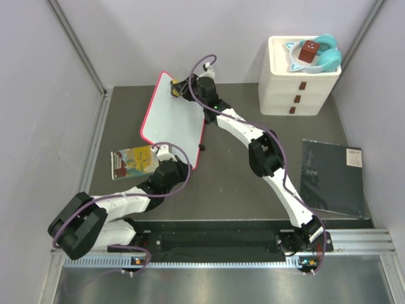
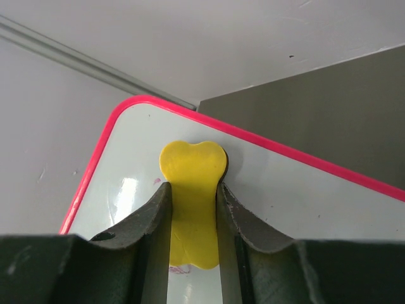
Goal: Erase the whiteboard
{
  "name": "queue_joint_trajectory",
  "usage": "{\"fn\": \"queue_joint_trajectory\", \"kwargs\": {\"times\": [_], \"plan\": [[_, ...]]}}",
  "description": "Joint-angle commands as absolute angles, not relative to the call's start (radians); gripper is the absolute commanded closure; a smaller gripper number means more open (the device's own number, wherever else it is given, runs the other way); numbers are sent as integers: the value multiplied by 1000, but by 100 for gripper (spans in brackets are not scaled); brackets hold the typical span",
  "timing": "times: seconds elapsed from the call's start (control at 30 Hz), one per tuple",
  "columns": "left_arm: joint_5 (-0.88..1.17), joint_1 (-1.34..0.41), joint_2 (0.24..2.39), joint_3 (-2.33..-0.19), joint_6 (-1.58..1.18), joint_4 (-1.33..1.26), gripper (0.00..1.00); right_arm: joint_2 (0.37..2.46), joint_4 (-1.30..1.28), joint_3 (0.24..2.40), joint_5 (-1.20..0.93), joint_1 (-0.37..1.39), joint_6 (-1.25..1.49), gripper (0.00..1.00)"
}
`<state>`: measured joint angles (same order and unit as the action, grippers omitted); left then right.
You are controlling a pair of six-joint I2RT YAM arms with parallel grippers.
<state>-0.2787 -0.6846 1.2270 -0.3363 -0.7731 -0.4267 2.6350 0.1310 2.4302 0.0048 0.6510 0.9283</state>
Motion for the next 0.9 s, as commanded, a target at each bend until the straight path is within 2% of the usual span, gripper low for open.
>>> {"fn": "queue_joint_trajectory", "kwargs": {"times": [0.0,0.3,0.7,0.87], "plan": [[-117,-733,1290,-348,-655,-137,100,2663,64,2422,-63,686,884,100],[-161,-732,1324,-356,-749,-51,100,2557,103,2335,-124,749,842,100],[-138,-733,1341,-356,-753,-32,100,2557,158,2351,-150,772,838,100],[-146,-753,1353,-364,-744,-32,100,2615,144,2405,19,772,825,100]]}}
